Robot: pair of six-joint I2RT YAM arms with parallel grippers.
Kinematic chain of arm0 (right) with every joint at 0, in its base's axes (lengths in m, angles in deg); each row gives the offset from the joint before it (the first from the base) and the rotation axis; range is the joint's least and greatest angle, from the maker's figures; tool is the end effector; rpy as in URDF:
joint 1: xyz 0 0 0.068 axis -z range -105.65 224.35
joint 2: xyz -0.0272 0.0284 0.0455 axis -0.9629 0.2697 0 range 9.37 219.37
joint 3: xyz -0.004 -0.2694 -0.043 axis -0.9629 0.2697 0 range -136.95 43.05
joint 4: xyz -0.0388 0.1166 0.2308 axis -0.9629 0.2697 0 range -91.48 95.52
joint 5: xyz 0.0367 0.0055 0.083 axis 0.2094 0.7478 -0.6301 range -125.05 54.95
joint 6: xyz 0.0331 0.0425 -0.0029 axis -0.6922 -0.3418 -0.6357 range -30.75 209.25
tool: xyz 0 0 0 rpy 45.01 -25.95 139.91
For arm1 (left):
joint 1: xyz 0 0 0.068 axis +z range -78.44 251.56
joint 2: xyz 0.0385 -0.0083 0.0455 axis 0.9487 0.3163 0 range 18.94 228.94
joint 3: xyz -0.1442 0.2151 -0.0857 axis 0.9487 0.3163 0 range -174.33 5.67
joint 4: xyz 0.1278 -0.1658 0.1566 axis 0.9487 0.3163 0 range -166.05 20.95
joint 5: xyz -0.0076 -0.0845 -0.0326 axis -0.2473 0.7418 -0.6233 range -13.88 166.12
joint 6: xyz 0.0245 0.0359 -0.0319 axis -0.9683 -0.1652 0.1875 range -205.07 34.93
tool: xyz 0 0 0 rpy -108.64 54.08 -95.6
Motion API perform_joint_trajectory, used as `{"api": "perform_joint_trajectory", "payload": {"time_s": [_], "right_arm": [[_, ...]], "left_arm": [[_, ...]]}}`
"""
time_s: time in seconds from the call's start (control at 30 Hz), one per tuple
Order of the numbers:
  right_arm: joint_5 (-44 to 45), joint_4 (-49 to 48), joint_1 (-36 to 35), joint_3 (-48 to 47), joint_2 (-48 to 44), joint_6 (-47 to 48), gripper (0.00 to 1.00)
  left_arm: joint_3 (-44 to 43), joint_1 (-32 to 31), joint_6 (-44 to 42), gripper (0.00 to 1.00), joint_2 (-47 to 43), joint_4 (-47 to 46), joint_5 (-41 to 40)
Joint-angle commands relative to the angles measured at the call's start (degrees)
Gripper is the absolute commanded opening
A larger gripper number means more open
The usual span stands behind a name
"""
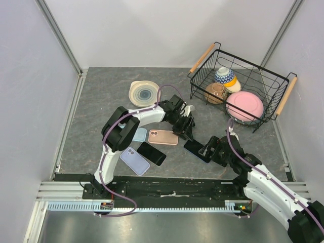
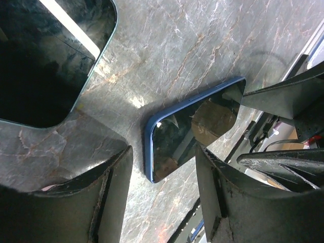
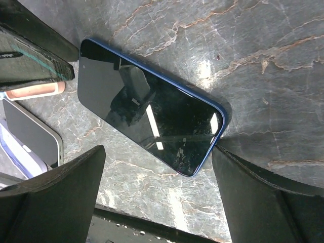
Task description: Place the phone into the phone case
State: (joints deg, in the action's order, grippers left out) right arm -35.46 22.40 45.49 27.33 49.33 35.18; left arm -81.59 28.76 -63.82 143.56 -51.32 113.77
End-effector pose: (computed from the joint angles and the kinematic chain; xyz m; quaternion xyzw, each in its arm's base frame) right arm 0.1215 0.0673 0.1556 0.2025 0.9117 0.2392 0.2656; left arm 0.3146 -0.3210 0.1395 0.2481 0.8878 -0.3865 0.0274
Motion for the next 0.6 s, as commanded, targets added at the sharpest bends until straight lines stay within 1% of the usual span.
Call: {"api": "perform_joint_trajectory", "payload": {"time_s": [0.0, 0.17, 0.2, 0.4, 0.5, 0.57], "right_arm": [[-0.73, -0.58, 0.03, 3.06, -0.68, -2.18, 0.94], [-4.08, -7.0, 0.03, 4.83, -0.86, -4.65, 0.94], [-4.34, -7.79, 0.03, 5.09, -0.59, -5.0, 0.94], [-4.69, -9.99, 0.03, 4.74, 0.99, -4.82, 0.95], [-4.34, -10.08, 0.03, 4.65, -0.24, -4.82, 0.95], [-4.08, -9.99, 0.03, 4.48, -1.38, -4.82, 0.95]], "left_arm": [[2.36, -0.7, 2.91, 0.6, 0.98, 1.03, 0.49], [4.12, -0.7, 5.02, 0.6, -0.95, -4.51, 6.28], [4.38, -0.79, 6.24, 0.6, -1.04, -5.91, 9.26], [6.22, -1.31, 10.73, 0.57, -2.62, -16.28, 15.6], [7.54, -1.23, 10.83, 0.55, -4.29, -17.96, 15.53], [8.34, -1.23, 10.47, 0.51, -4.91, -18.05, 15.53]]}}
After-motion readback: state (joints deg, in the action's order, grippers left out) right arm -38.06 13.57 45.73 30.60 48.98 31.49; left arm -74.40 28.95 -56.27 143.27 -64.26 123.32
